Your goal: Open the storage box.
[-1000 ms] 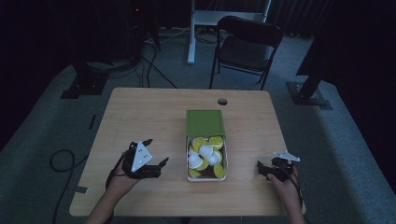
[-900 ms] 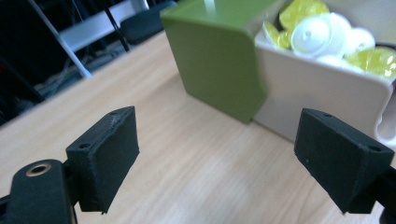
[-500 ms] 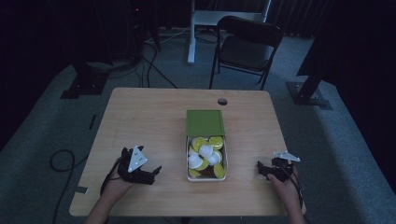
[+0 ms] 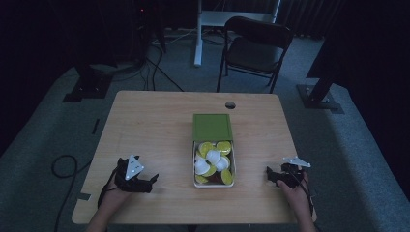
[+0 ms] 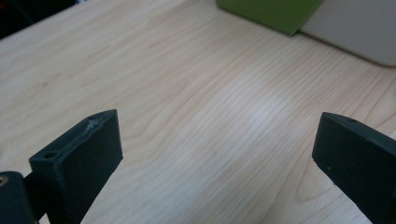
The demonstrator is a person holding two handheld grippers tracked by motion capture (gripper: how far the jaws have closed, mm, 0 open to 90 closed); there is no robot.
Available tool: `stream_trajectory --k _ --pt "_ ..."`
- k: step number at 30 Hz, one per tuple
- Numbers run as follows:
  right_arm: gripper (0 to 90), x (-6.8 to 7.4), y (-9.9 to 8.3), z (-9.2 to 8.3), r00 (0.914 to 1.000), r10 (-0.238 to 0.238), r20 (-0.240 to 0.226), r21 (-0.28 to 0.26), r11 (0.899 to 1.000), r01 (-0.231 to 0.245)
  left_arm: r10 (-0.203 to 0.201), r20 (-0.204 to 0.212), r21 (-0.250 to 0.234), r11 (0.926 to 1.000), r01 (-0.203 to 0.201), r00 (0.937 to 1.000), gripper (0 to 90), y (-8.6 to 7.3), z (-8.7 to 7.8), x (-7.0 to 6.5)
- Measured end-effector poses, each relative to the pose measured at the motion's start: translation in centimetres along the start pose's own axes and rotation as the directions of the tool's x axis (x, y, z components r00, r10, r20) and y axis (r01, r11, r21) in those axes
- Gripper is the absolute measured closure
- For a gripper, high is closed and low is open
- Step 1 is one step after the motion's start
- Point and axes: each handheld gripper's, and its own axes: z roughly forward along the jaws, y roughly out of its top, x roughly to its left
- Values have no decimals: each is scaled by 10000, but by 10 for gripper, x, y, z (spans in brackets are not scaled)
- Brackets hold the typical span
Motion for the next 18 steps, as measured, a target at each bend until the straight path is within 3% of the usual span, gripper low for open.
stream_trajectory --k 10,18 --pt "112 0 0 0 10000 0 0 3 10000 0 -725 -185 462 9962 733 9972 17 -27 -6 16" --pt "112 0 0 0 10000 5 1 7 10000 -5 -1091 -457 736 9910 1123 9930 17 -38 -10 26"
